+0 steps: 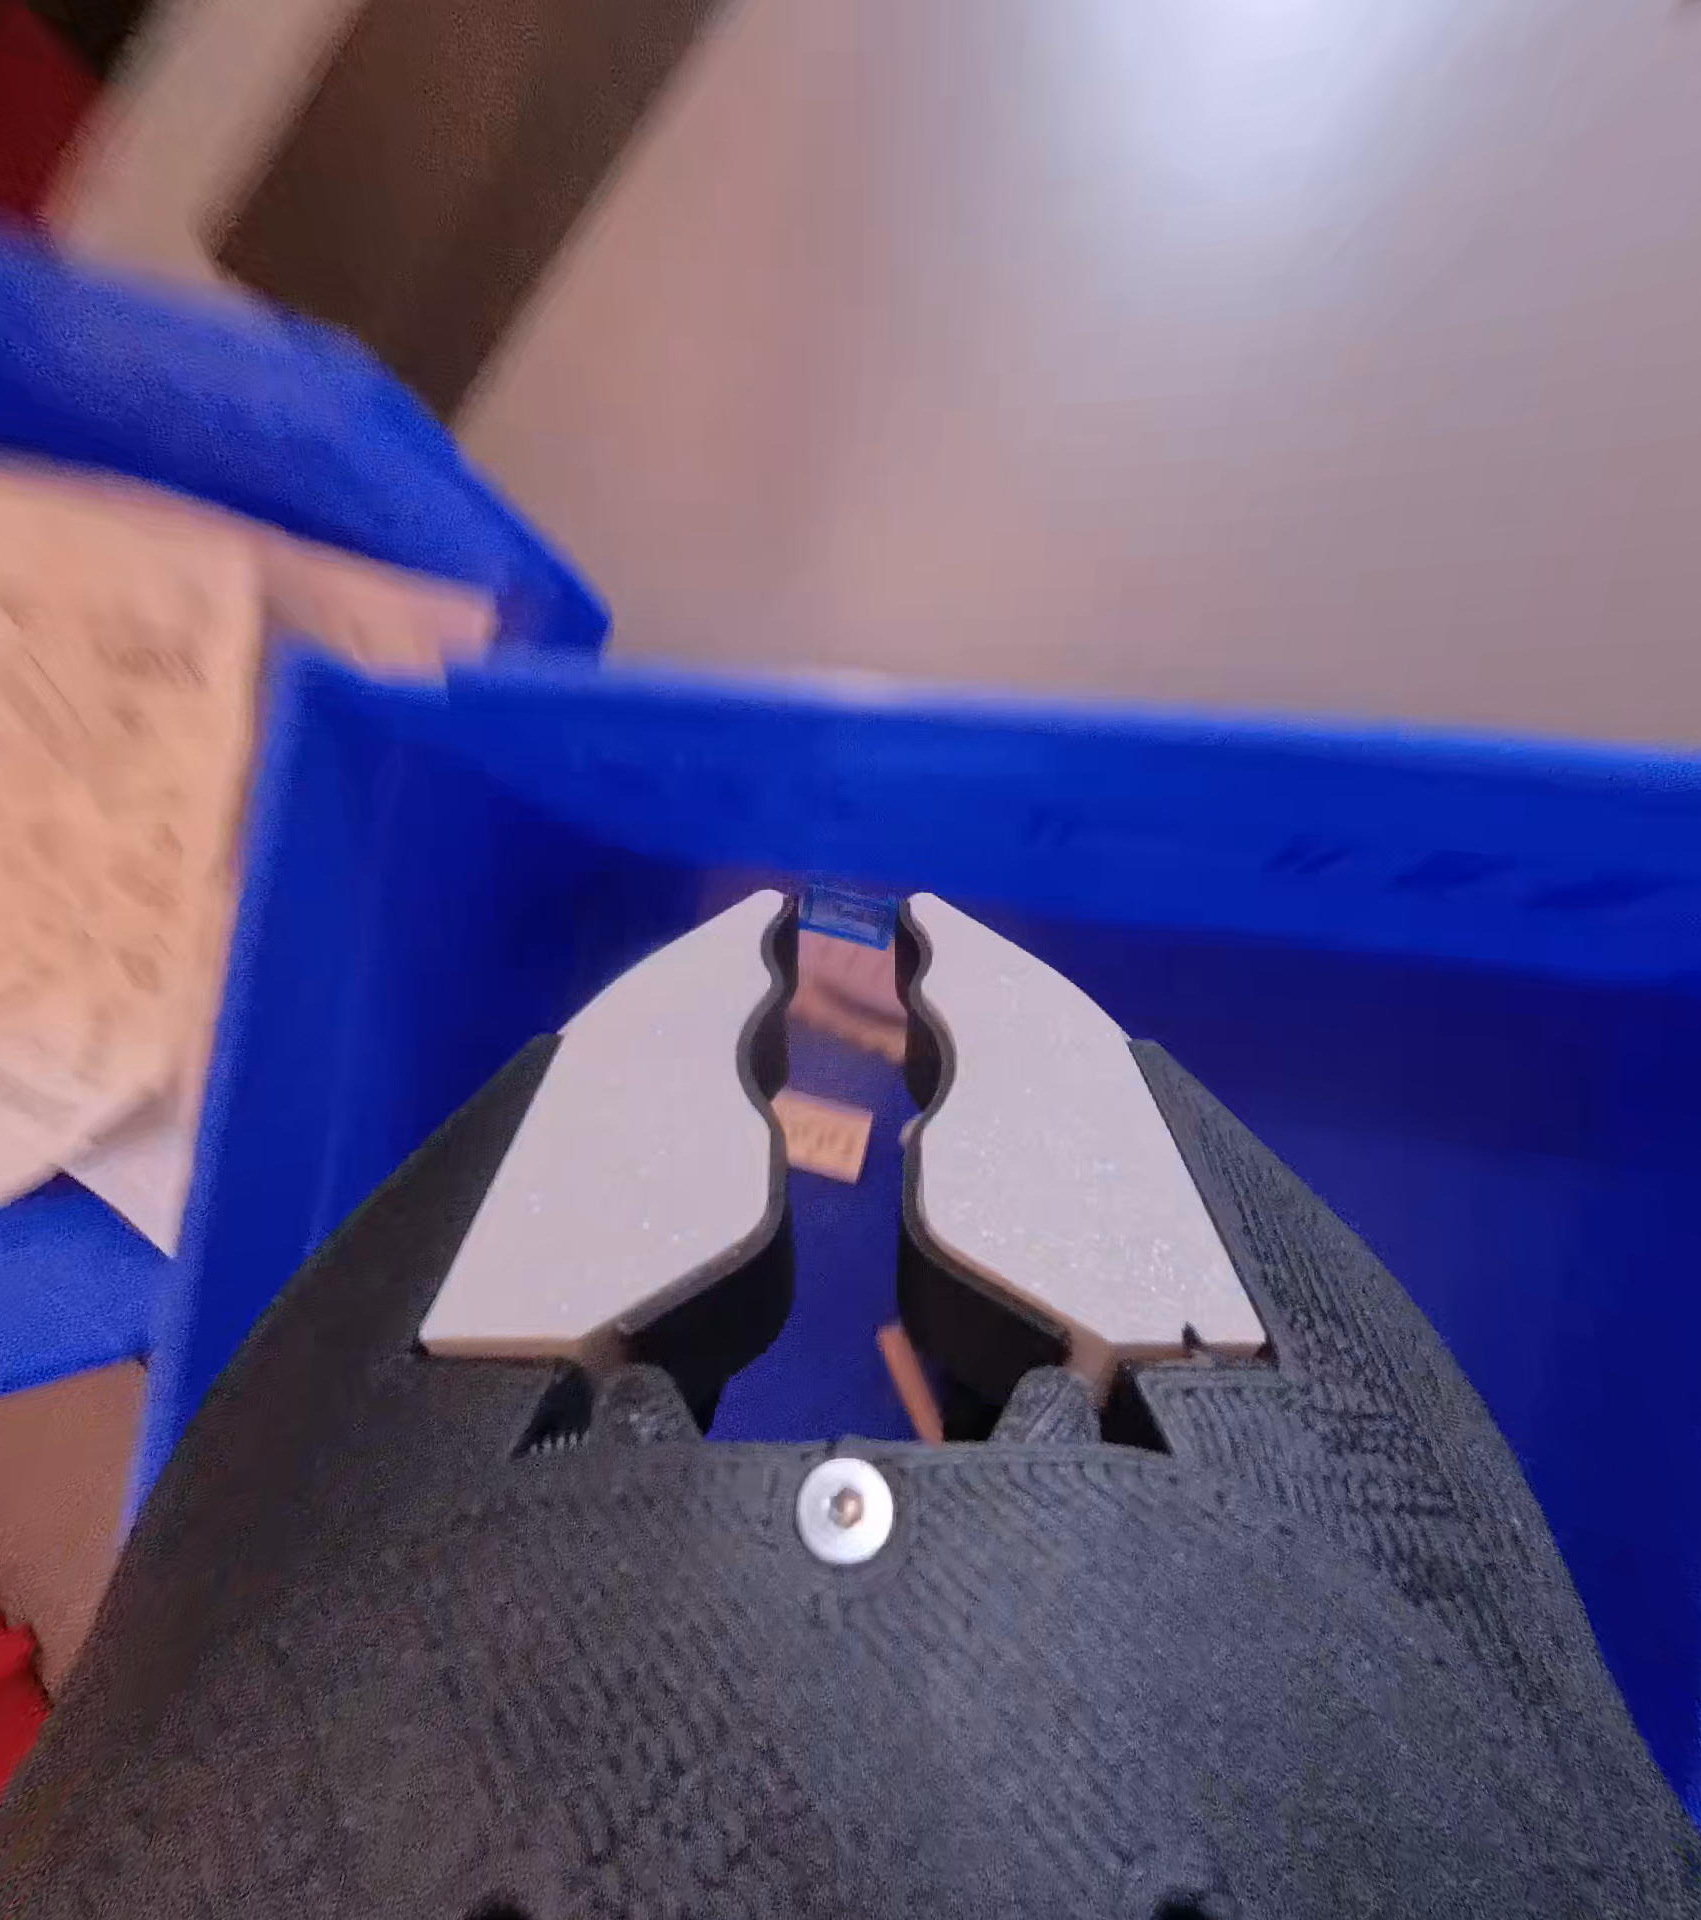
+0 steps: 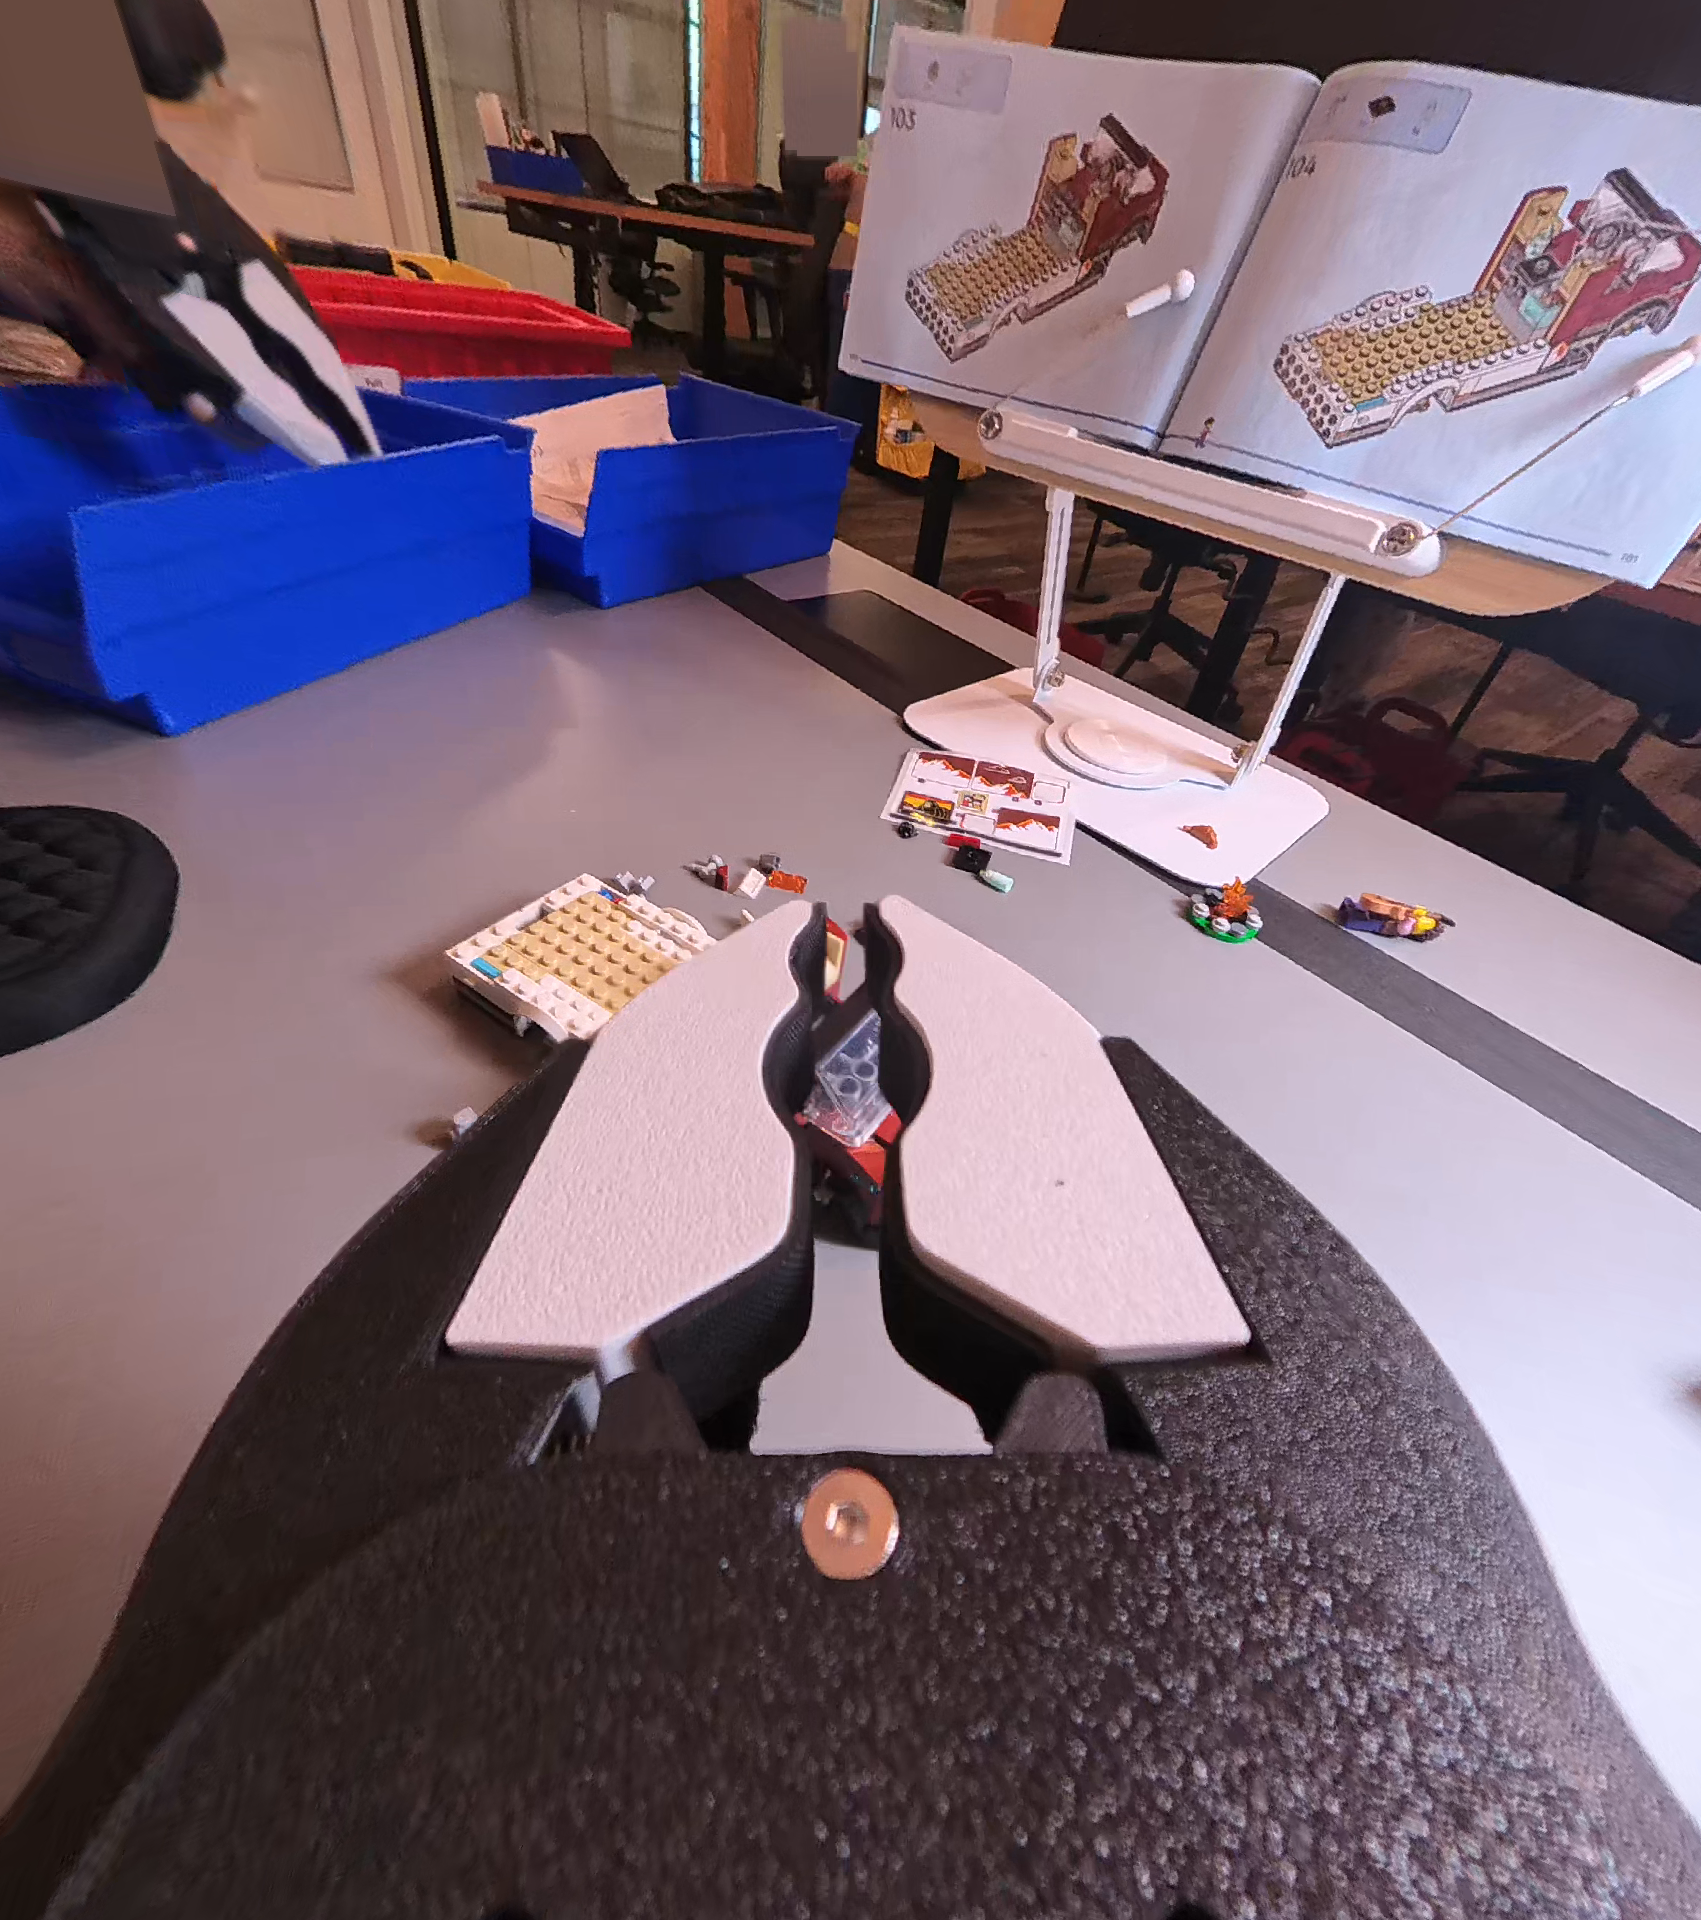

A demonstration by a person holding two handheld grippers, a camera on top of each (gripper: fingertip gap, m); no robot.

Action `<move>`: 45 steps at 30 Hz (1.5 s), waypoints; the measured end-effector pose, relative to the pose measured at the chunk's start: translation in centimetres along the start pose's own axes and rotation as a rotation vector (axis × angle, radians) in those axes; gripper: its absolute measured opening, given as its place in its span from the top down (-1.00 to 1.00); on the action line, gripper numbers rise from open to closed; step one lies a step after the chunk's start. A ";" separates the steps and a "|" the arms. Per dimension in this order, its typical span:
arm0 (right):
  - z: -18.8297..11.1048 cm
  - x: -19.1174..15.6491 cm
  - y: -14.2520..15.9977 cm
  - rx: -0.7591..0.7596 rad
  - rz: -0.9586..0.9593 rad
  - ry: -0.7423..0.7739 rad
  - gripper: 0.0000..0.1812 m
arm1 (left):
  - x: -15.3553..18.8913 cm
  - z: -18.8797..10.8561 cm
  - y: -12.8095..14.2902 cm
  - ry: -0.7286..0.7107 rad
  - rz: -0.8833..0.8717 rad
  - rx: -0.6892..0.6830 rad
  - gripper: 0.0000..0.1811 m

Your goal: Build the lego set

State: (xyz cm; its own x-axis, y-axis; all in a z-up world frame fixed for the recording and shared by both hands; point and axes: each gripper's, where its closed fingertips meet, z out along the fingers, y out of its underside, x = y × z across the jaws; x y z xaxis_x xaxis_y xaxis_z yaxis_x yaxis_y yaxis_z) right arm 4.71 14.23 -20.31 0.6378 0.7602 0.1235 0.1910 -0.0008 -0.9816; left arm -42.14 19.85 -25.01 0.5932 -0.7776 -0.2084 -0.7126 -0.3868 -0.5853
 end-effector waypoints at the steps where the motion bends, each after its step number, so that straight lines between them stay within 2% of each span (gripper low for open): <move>1: 0.0 -0.2 -0.2 0.007 0.007 -0.011 0.93 | 0.9 -1.4 -2.4 -0.024 0.033 0.115 0.80; 3: 0.1 -1.0 -0.4 0.018 0.027 -0.048 0.91 | 3.7 -4.0 -7.2 -0.057 0.111 0.339 0.81; 5: 0.2 -2.1 -0.7 0.031 0.064 -0.108 0.89 | 7.6 -5.6 -11.1 -0.069 0.206 0.501 0.81; 8: 0.4 -4.6 -1.5 0.062 0.152 -0.242 0.81 | 14.0 -6.3 -15.9 -0.046 0.327 0.670 0.81; 10: 0.4 -6.4 -2.3 0.084 0.241 -0.344 0.77 | 18.0 -6.3 -19.0 -0.012 0.346 0.796 0.81; 14: 0.0 -9.6 -4.3 0.133 0.501 -0.578 0.76 | 25.1 -4.0 -24.0 0.071 0.344 0.972 0.81; 16: -0.2 -10.5 -4.9 0.145 0.594 -0.655 0.76 | 28.2 -2.2 -25.5 0.149 0.350 1.009 0.81; 19: -0.3 -11.3 -4.7 0.132 0.686 -0.728 0.77 | 30.9 0.3 -27.1 0.257 0.325 1.025 0.80; 25: -0.2 -11.4 -3.9 0.081 0.887 -0.837 0.84 | 33.2 2.6 -27.6 0.364 0.326 1.023 0.81; 30: 0.3 -11.6 -3.0 0.037 0.925 -0.862 0.91 | 33.1 3.6 -26.9 0.373 0.311 0.996 0.81; 34: 0.7 -11.4 -2.1 -0.018 0.876 -0.824 0.91 | 32.9 4.2 -26.2 0.405 0.290 0.967 0.80; 37: 0.9 -10.4 -0.4 -0.138 0.723 -0.723 0.91 | 32.2 4.9 -25.5 0.412 0.263 0.926 0.70; 39: 1.0 -9.1 2.4 -0.302 0.511 -0.594 0.91 | 30.8 5.7 -24.9 0.383 0.242 0.868 0.60; 42: 0.3 -6.2 7.3 -0.578 0.191 -0.395 0.91 | 27.0 8.7 -23.2 0.272 0.166 0.683 0.54; 45: -0.5 -4.8 9.6 -0.738 0.099 -0.344 0.91 | 25.0 12.0 -20.2 0.274 0.076 0.472 0.36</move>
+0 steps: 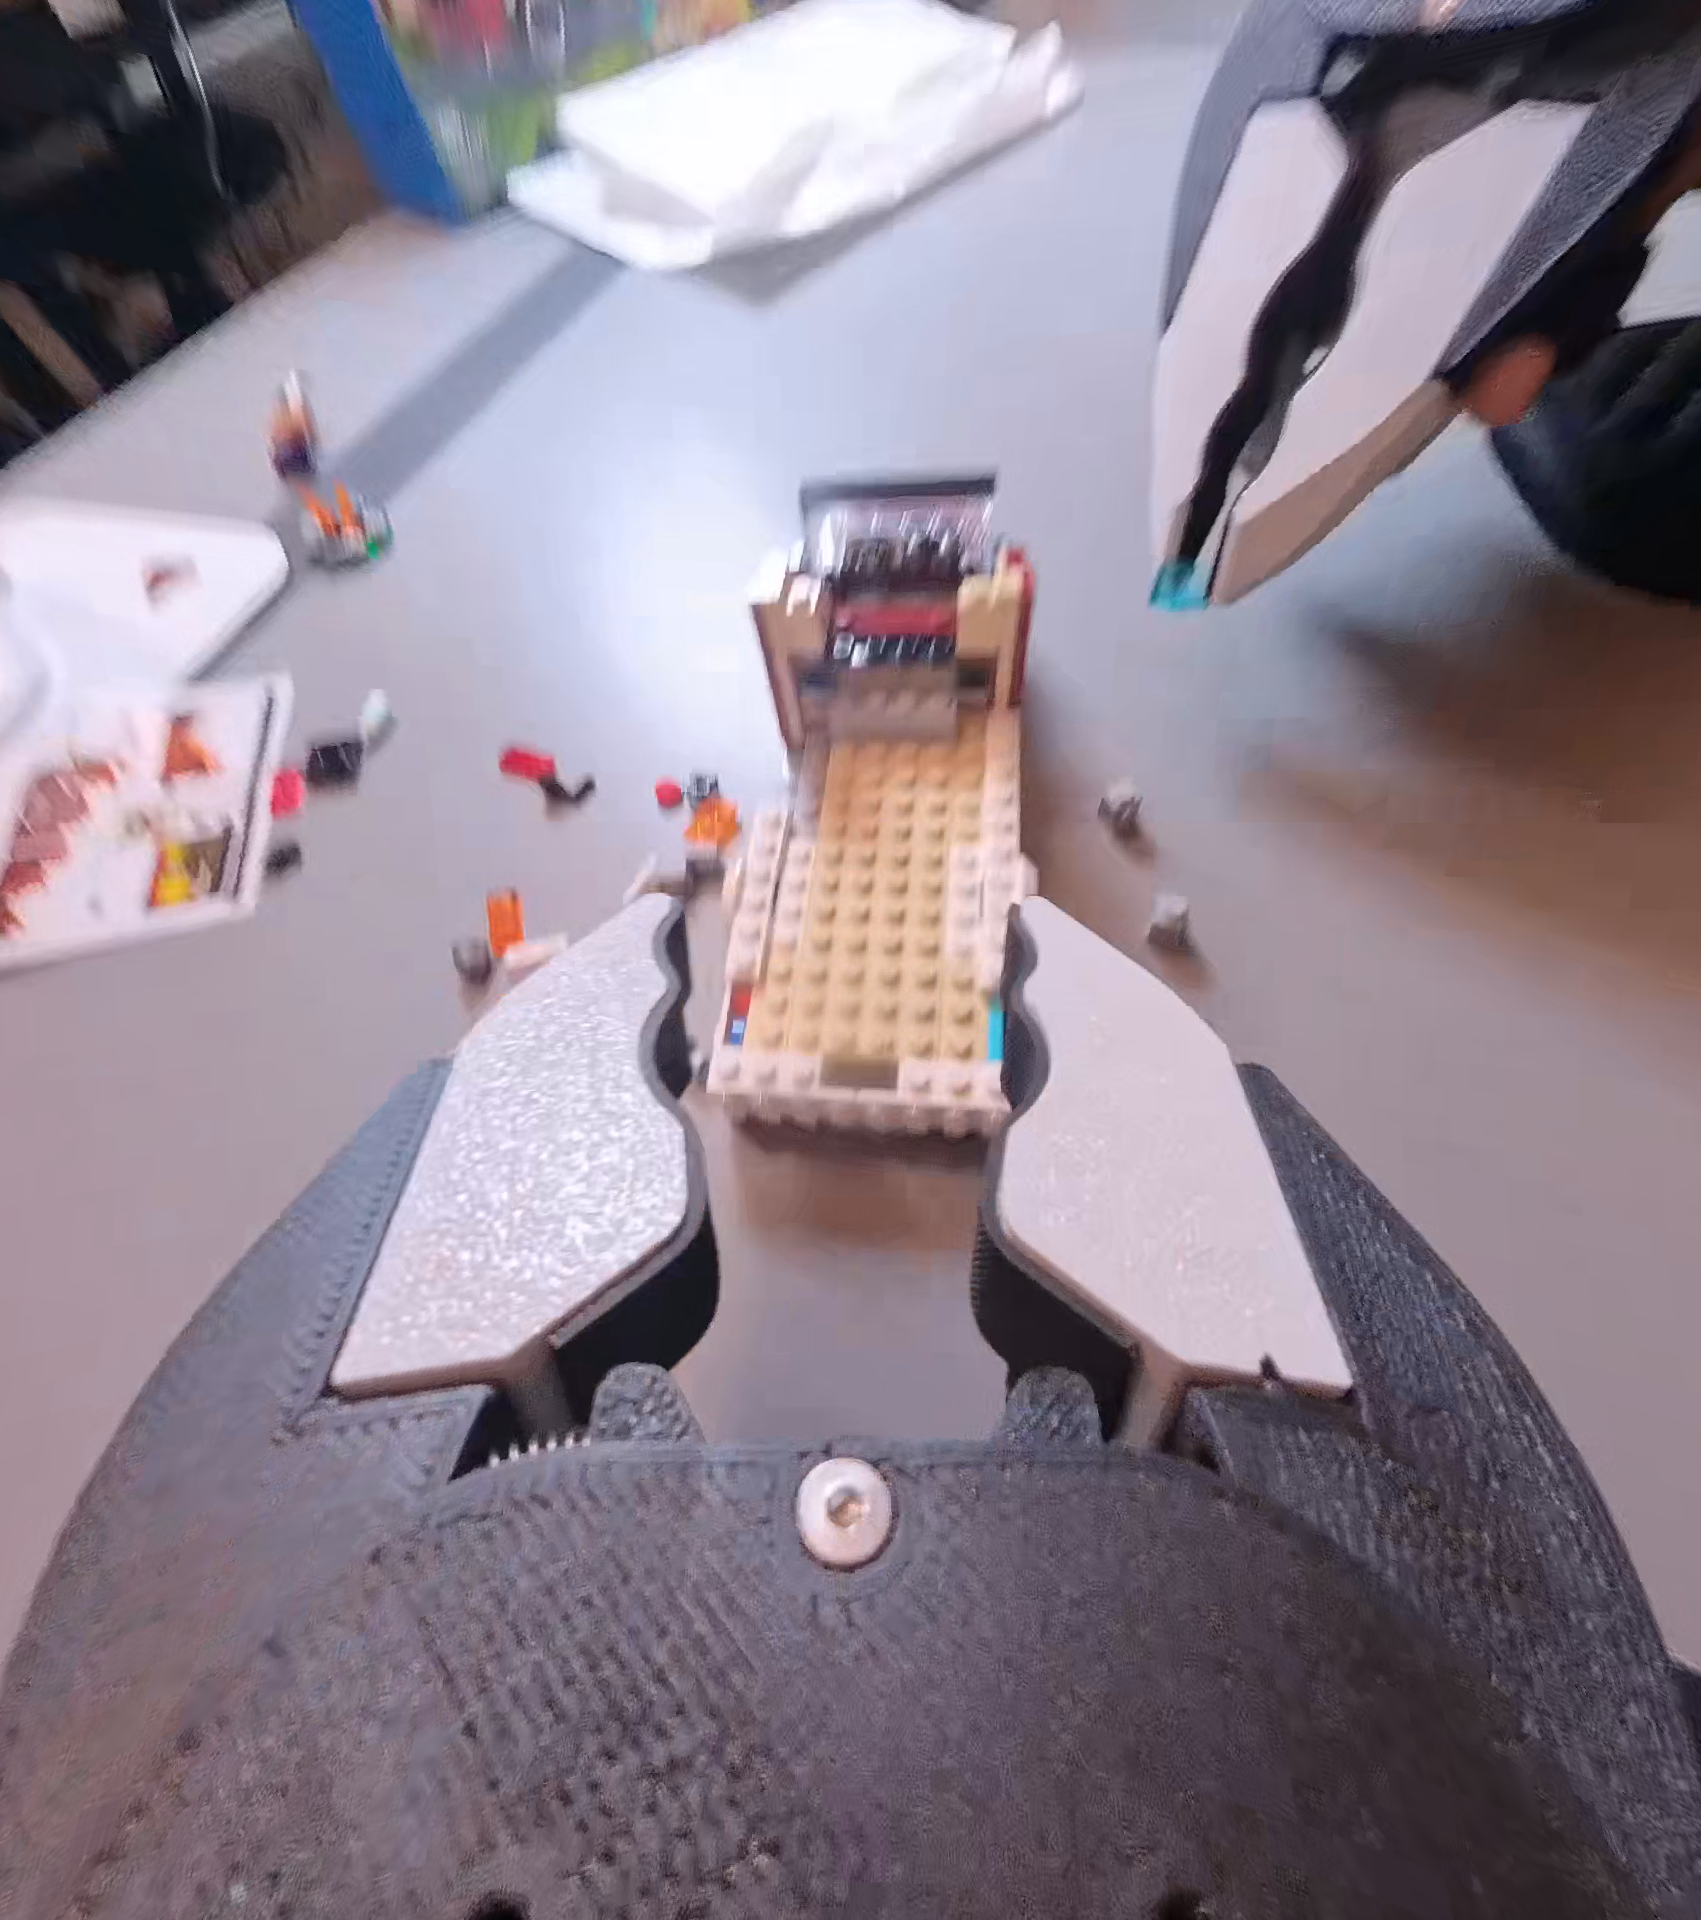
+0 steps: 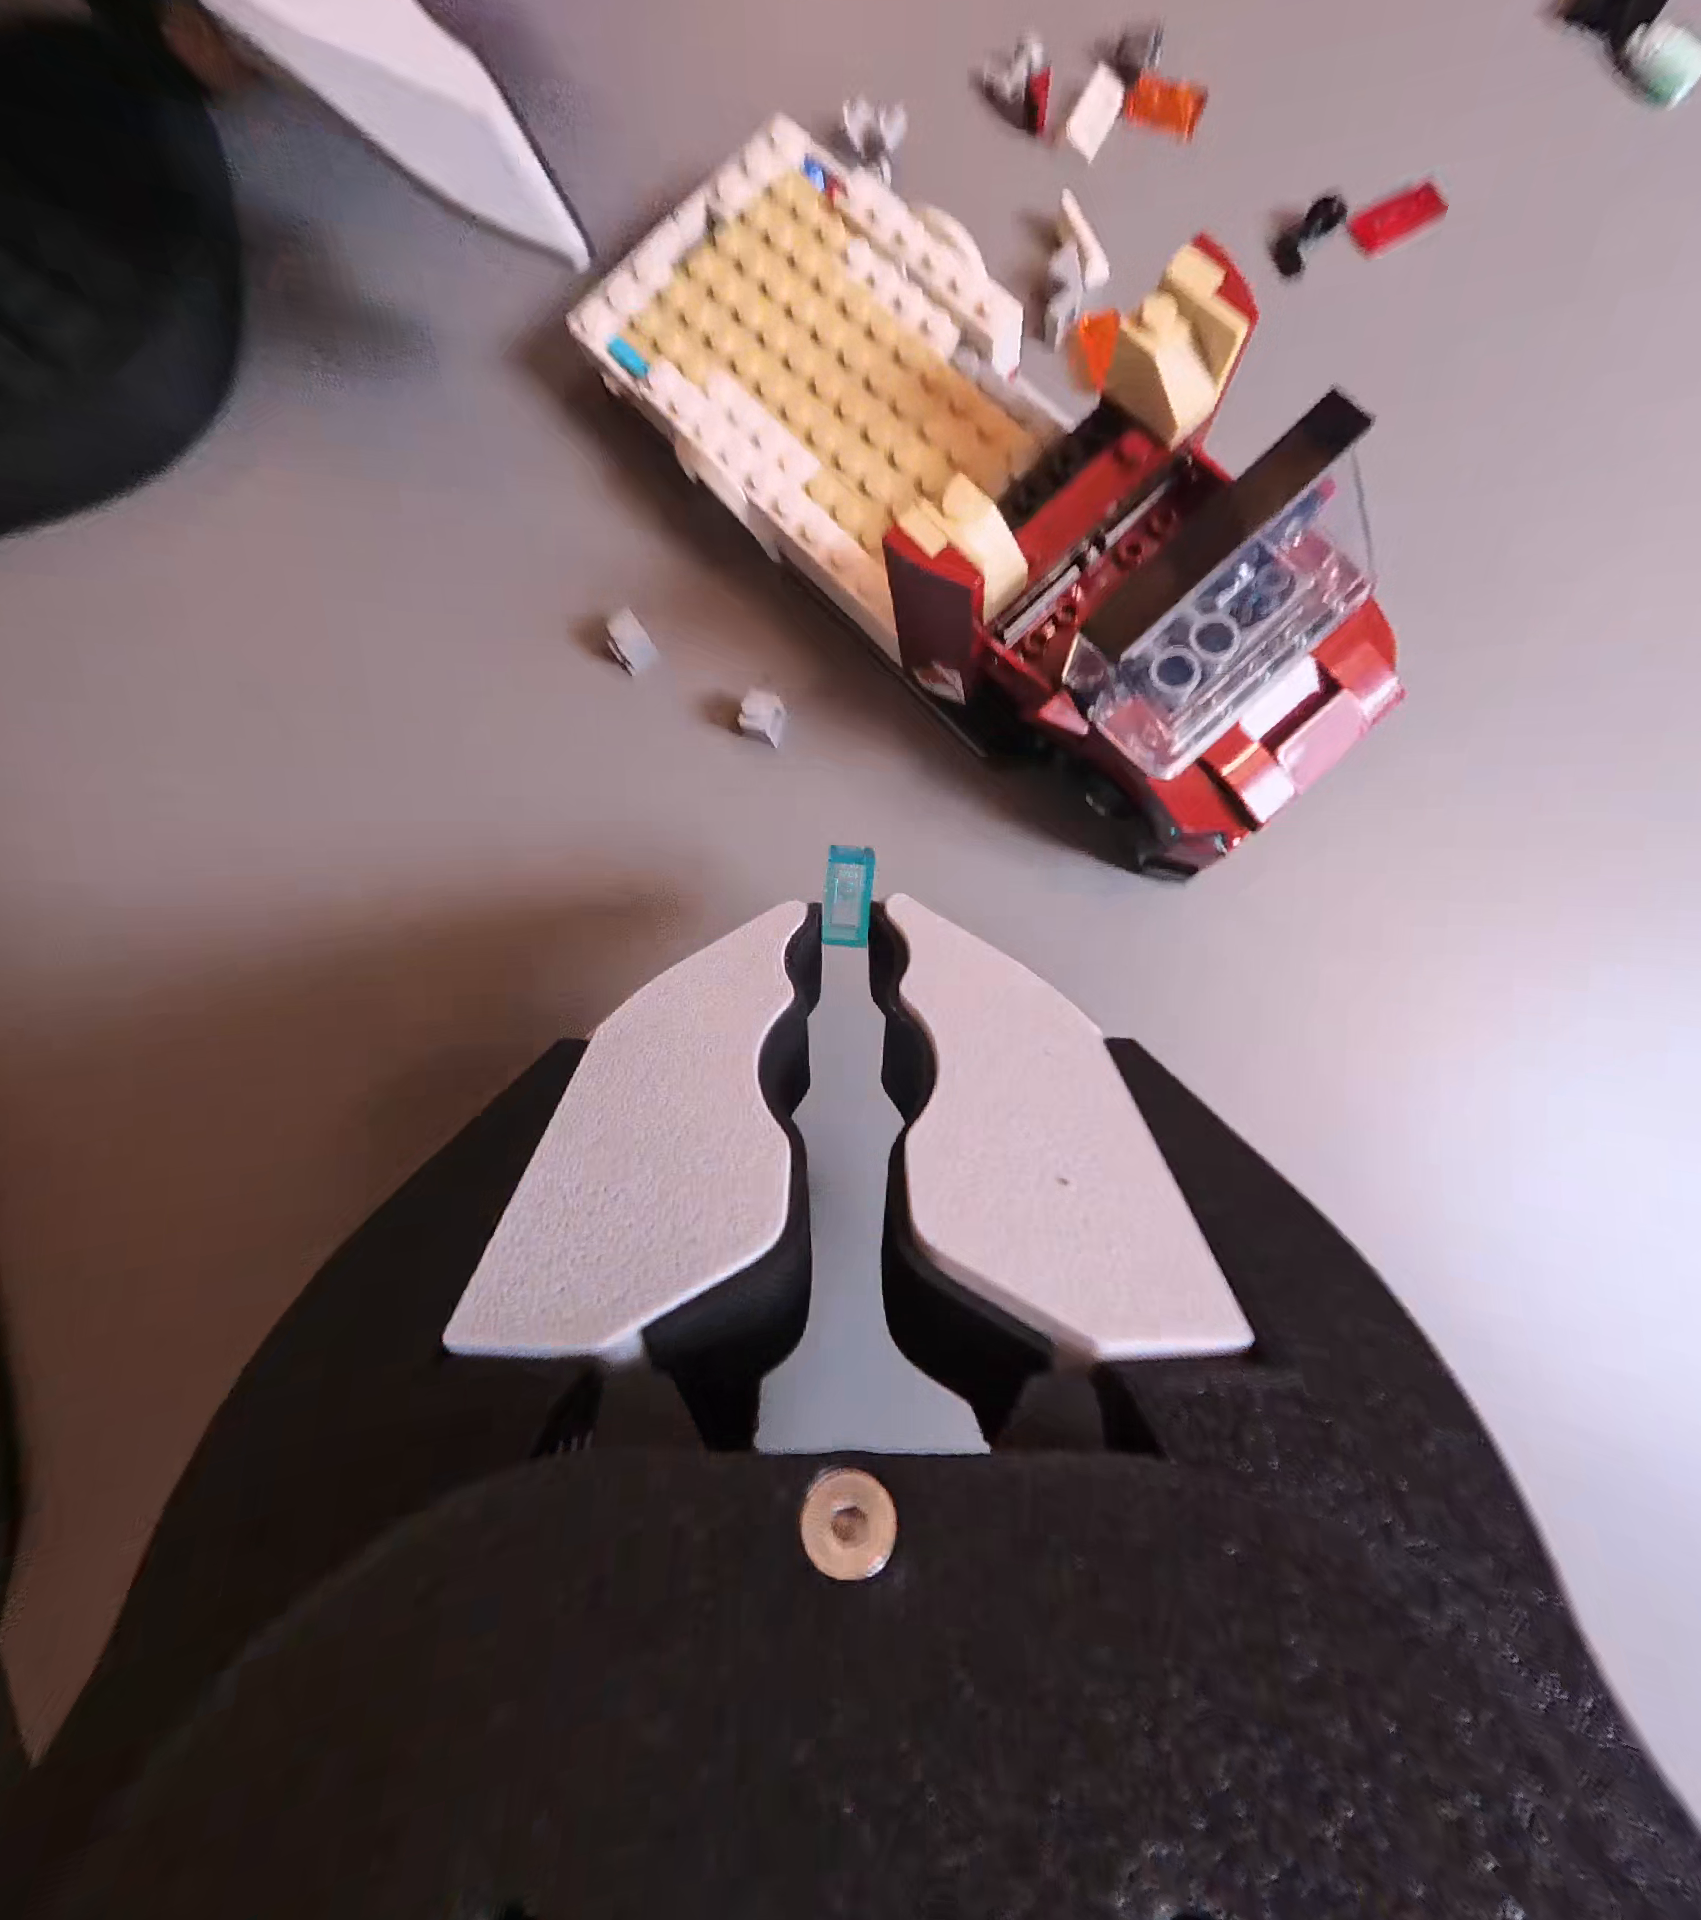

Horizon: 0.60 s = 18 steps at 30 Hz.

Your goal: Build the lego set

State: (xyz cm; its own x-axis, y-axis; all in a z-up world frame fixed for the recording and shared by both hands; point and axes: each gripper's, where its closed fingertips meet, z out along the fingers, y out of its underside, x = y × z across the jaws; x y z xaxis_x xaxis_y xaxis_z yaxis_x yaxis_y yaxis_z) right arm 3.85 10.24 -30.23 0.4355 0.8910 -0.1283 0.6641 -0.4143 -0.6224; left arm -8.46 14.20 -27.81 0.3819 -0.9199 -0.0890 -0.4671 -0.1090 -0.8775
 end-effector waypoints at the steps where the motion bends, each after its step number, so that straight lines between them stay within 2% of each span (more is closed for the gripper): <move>1: 0.1 0.3 0.6 -0.049 -0.010 0.010 0.91 | -0.2 0.2 1.0 0.013 -0.038 -0.036 0.31; 6: 0.8 1.1 2.5 -0.210 -0.073 0.069 0.91 | 0.2 1.3 4.0 0.067 -0.081 -0.168 0.11; 8: 1.1 1.1 2.9 -0.242 -0.090 0.080 0.90 | 0.4 1.7 4.6 0.072 -0.078 -0.196 0.10; 9: 1.3 1.1 3.1 -0.250 -0.097 0.084 0.88 | 0.5 1.8 4.7 0.069 -0.069 -0.200 0.15; 14: 1.1 1.3 2.7 -0.208 -0.087 0.091 0.74 | 0.9 1.7 4.8 0.061 -0.056 -0.225 0.17; 18: -0.3 1.4 1.2 -0.088 -0.053 0.108 0.71 | 2.4 1.2 5.0 0.108 -0.037 -0.283 0.17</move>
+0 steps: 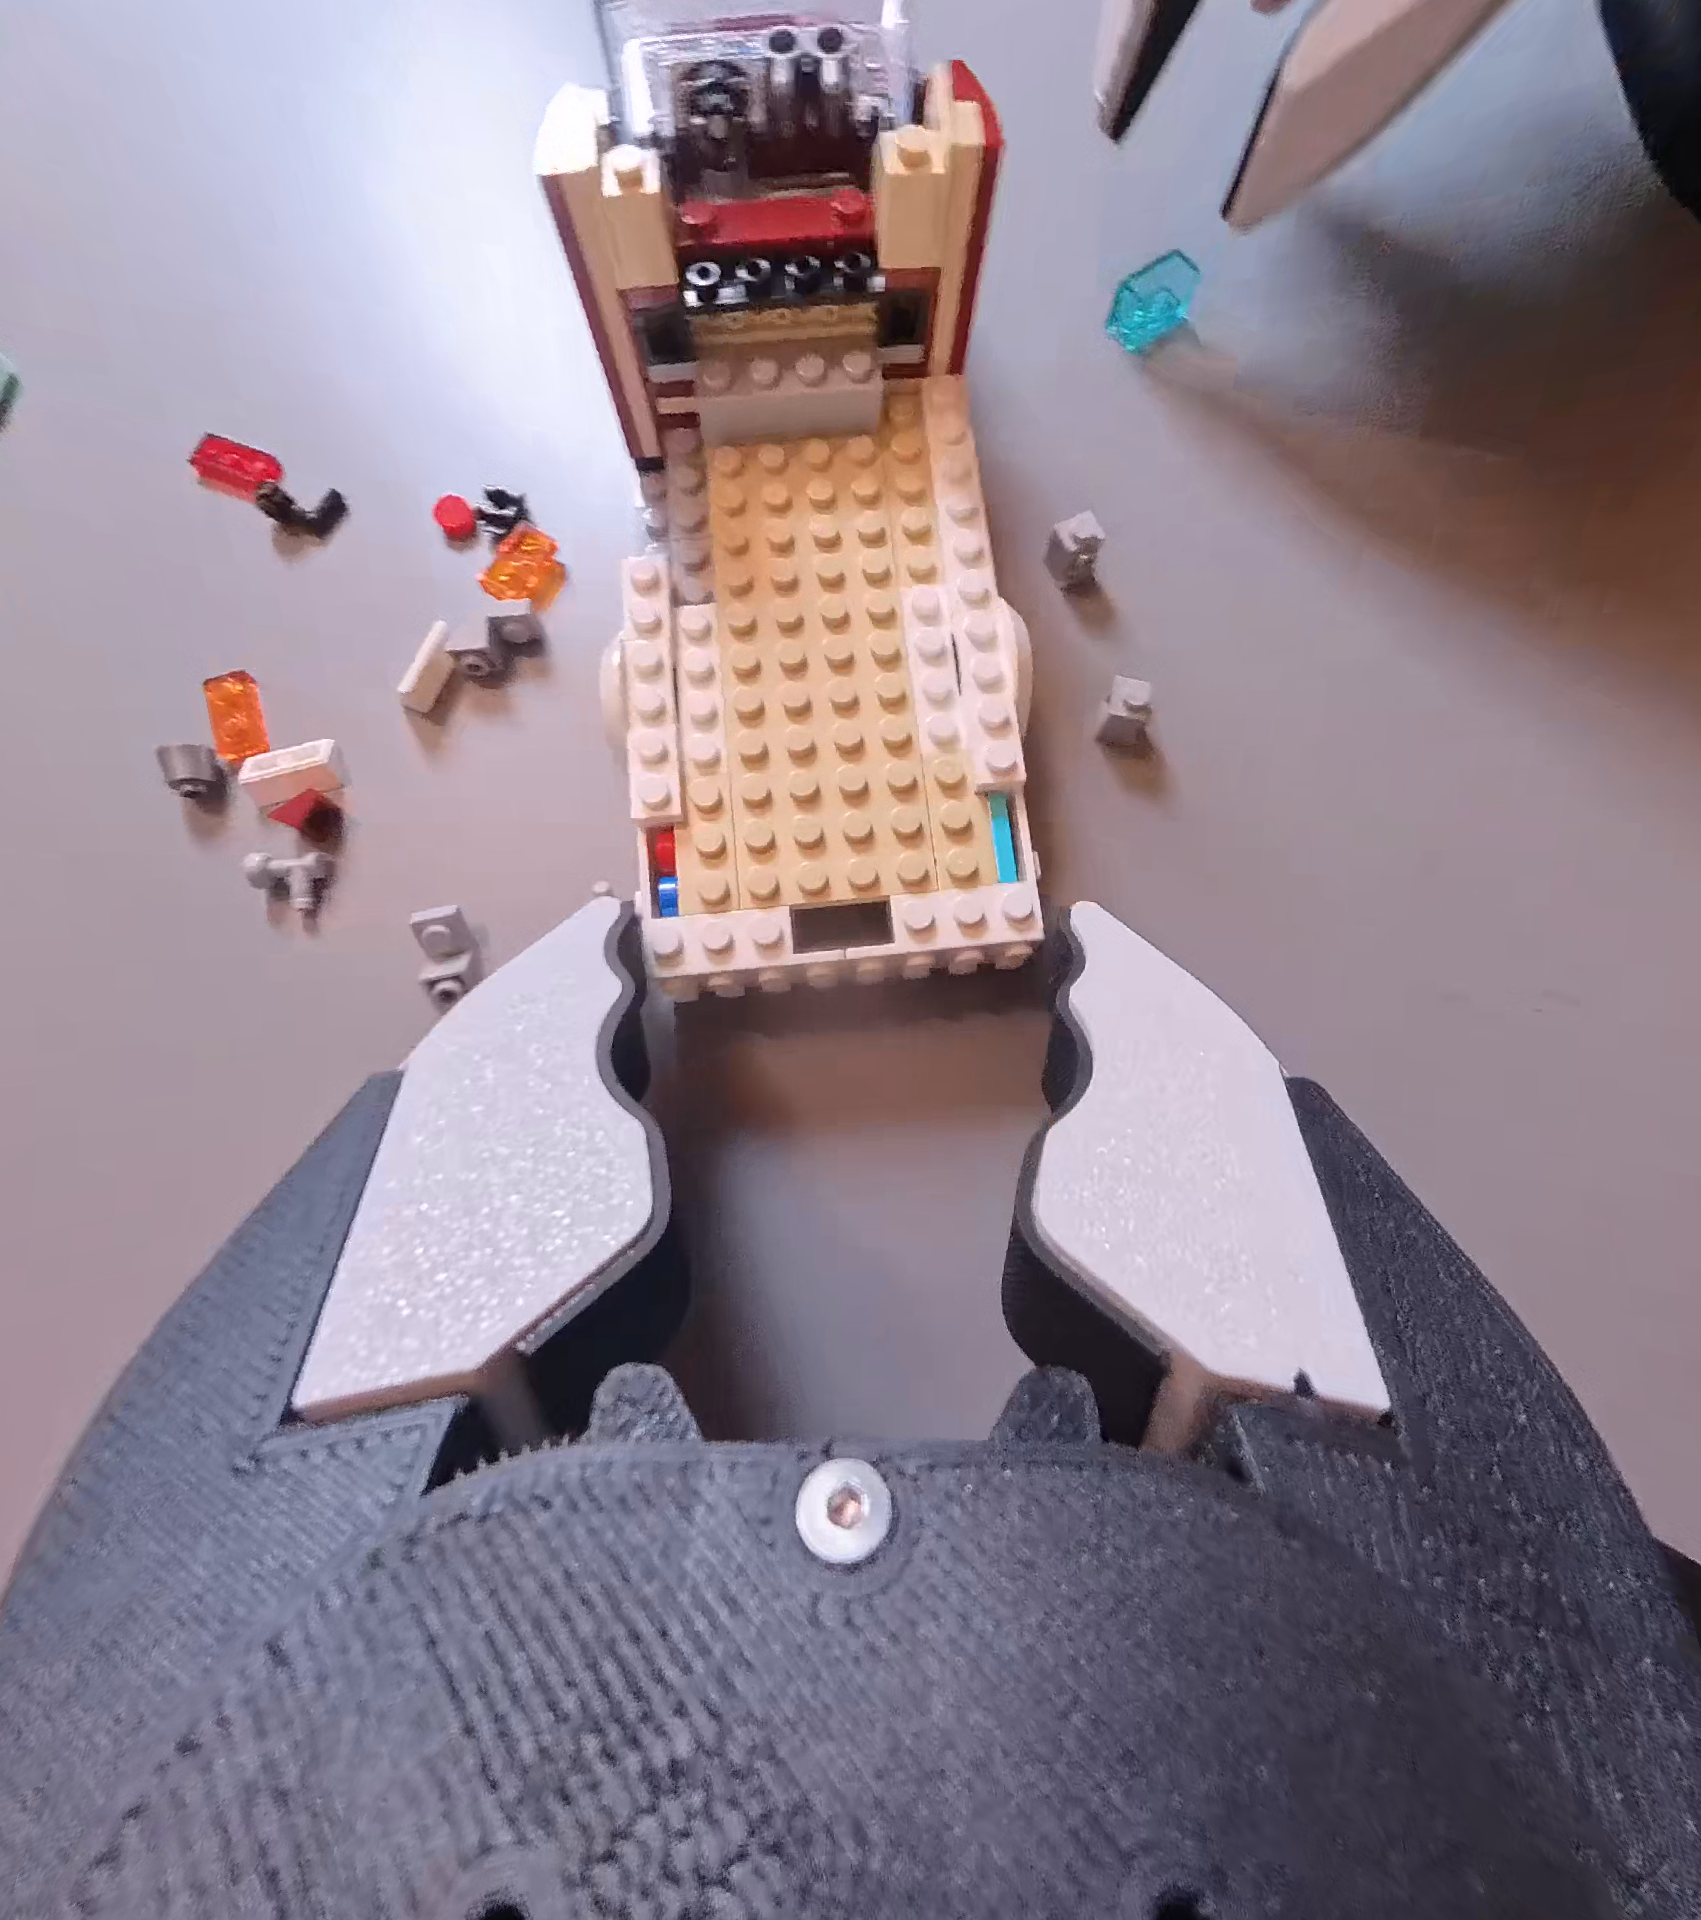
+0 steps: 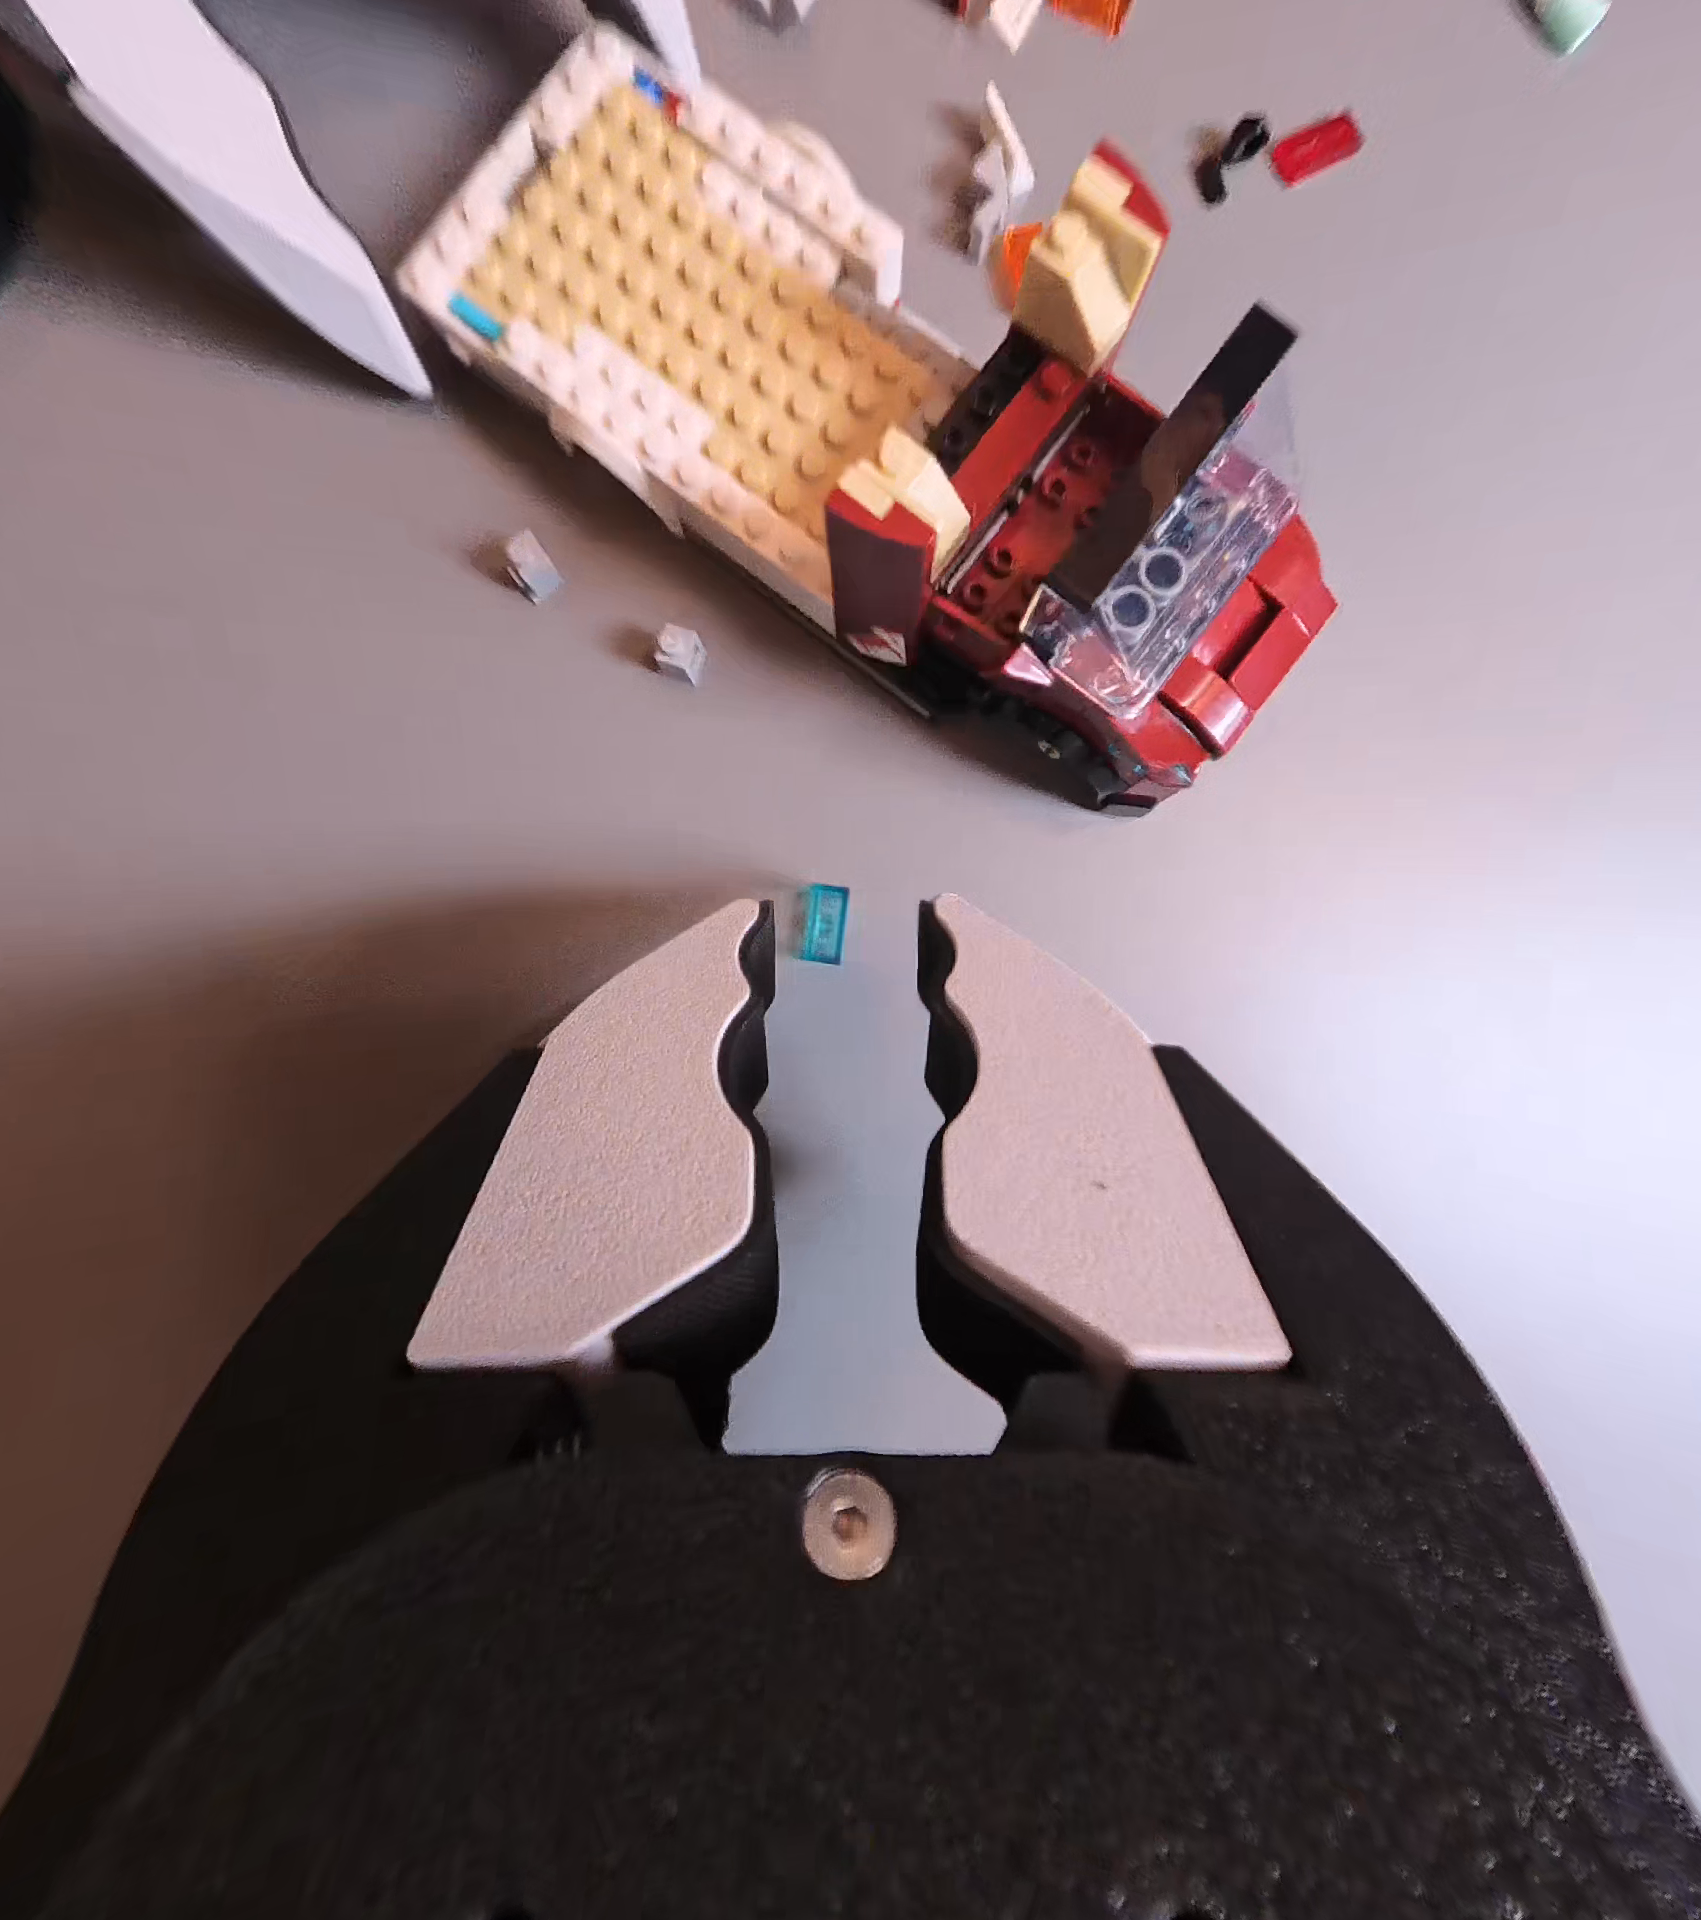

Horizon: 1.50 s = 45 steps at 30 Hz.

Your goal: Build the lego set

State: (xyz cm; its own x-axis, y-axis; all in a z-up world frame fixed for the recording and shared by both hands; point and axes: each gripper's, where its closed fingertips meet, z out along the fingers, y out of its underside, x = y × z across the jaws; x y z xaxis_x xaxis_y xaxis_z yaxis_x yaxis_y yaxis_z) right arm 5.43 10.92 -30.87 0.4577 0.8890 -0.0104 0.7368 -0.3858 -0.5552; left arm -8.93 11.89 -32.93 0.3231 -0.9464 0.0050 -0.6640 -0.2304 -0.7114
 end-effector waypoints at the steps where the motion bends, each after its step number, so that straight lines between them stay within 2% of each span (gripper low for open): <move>1: -0.4 -0.2 -0.4 0.030 0.006 -0.007 0.72 | 0.6 -0.1 0.0 0.018 0.009 -0.005 0.18; 5: -0.3 -2.2 -0.6 0.036 -0.020 -0.055 0.73 | 2.8 0.1 -0.8 0.087 0.031 0.009 0.30; 10: 1.0 -4.3 0.1 -0.033 -0.086 -0.094 0.73 | 4.4 1.1 -1.6 0.074 0.080 0.015 0.47; 12: 1.4 -4.8 -0.1 -0.024 -0.090 -0.107 0.73 | 5.0 1.5 -1.7 0.087 0.081 0.015 0.47; 19: 2.1 -2.8 -0.5 0.005 -0.024 -0.028 0.76 | 6.3 1.8 -1.9 0.134 0.107 0.028 0.50; 24: 2.7 -2.1 -0.4 -0.017 -0.019 0.008 0.90 | 6.8 1.9 -2.0 0.138 0.133 0.039 0.50; 30: 1.7 -2.1 -0.1 -0.004 -0.028 -0.021 0.91 | 7.4 2.0 -2.1 0.157 0.148 0.048 0.51; 32: 0.7 -2.2 -0.4 0.048 -0.073 -0.043 0.91 | 7.1 1.8 -2.4 0.139 0.153 0.058 0.50; 34: -0.9 -2.8 -1.7 0.172 -0.146 -0.069 0.91 | 6.6 1.1 -3.3 0.123 0.136 0.111 0.52; 36: -2.9 -4.7 -3.8 0.349 -0.229 -0.142 0.90 | 6.5 0.2 -4.9 0.137 0.104 0.196 0.58; 39: -4.9 -7.5 -6.7 0.568 -0.252 -0.264 0.90 | 7.2 -1.6 -7.7 0.161 0.090 0.370 0.66; 42: -4.8 -8.7 -7.8 0.638 -0.248 -0.308 0.90 | 8.9 -3.1 -9.5 0.195 0.138 0.485 0.77; 45: -4.5 -9.5 -8.0 0.657 -0.245 -0.355 0.91 | 9.6 -3.9 -10.2 0.291 0.032 0.536 0.81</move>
